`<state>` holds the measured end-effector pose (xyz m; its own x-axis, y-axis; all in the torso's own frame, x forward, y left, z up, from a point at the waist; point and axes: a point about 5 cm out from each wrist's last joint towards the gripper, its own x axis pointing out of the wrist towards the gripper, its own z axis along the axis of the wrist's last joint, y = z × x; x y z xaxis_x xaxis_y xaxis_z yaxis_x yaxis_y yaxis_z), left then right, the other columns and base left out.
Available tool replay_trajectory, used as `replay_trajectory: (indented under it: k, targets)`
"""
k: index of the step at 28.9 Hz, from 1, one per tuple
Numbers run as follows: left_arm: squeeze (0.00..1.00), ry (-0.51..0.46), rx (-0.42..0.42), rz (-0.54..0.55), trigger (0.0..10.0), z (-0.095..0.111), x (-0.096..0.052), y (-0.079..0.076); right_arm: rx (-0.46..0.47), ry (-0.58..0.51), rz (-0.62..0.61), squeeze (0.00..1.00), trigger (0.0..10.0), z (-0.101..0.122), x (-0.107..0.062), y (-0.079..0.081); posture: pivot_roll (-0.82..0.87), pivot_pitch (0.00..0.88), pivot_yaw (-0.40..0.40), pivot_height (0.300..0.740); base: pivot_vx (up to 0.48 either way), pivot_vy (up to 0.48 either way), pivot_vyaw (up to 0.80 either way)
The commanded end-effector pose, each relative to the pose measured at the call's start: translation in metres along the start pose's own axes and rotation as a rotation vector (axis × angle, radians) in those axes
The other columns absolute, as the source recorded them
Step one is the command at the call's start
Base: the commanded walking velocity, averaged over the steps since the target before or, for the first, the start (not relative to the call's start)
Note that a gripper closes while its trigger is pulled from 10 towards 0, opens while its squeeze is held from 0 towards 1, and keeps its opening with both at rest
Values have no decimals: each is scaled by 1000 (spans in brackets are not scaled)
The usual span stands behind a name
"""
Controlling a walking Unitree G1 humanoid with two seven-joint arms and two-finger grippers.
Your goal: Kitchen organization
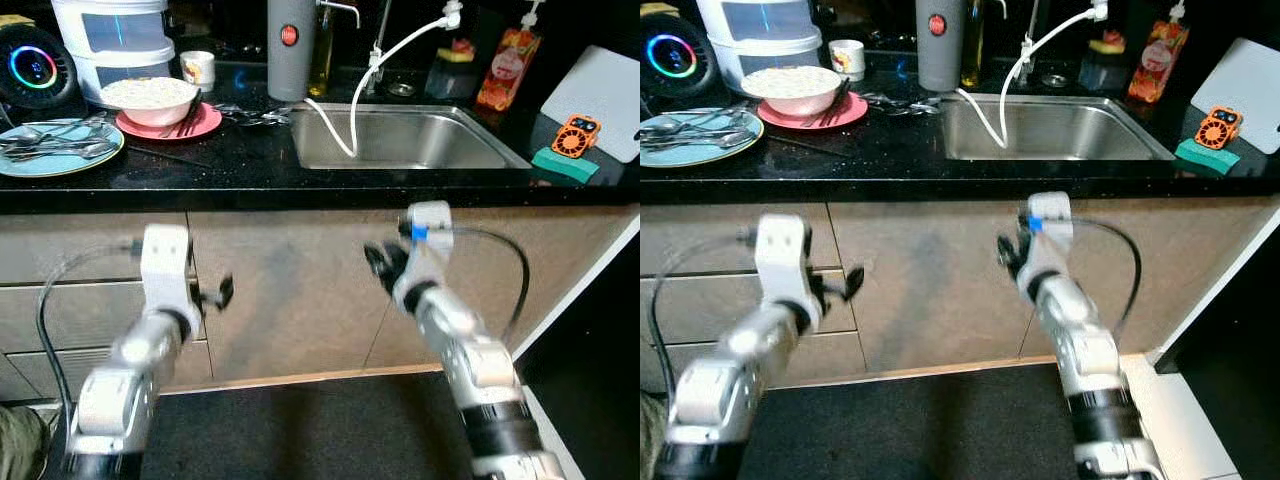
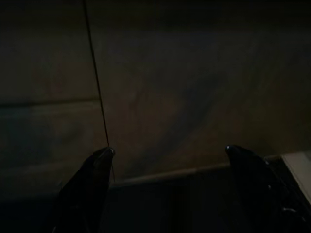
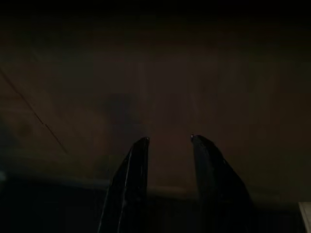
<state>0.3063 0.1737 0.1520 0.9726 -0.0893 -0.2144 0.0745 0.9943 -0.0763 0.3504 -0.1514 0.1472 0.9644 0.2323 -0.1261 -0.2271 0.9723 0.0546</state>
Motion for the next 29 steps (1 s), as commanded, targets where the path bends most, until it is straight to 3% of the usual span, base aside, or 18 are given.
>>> replay_trajectory:
  k: [1, 3, 5, 7, 10, 24, 29]
  targets:
    - [0, 17, -3, 8, 10000, -13, 0, 0, -20, 59, -8, 0, 10000, -21, -3, -5, -33, 104, -41, 740, 0, -442, 0]
    - [0, 34, -15, 15, 10000, -21, 0, 0, -26, 93, -12, 0, 10000, -33, -5, -7, -29, 98, -44, 740, 0, -480, 0]
    - [0, 63, -23, 52, 10000, -39, 0, 4, -31, 179, -36, 0, 10000, -62, -12, -14, -28, 91, -47, 740, 0, -480, 0]
    - [0, 63, -23, 52, 10000, -39, 0, 4, -31, 179, -36, 0, 10000, -62, -12, -14, -28, 91, -47, 740, 0, -480, 0]
    - [0, 102, -32, 106, 10000, -63, -3, 16, -2, 241, -107, 0, 10000, -87, -26, -24, -32, 84, -45, 740, 0, 0, 0]
    - [0, 64, -12, 104, 10000, -69, -10, 24, -37, 175, -83, 0, 10000, -80, -23, -21, -33, 66, -53, 740, 0, 0, 0]
    - [0, 42, 10, 119, 10000, -68, -14, 27, 30, 41, -100, 0, 10000, -64, -21, -20, -29, 63, -53, 740, 0, 0, 0]
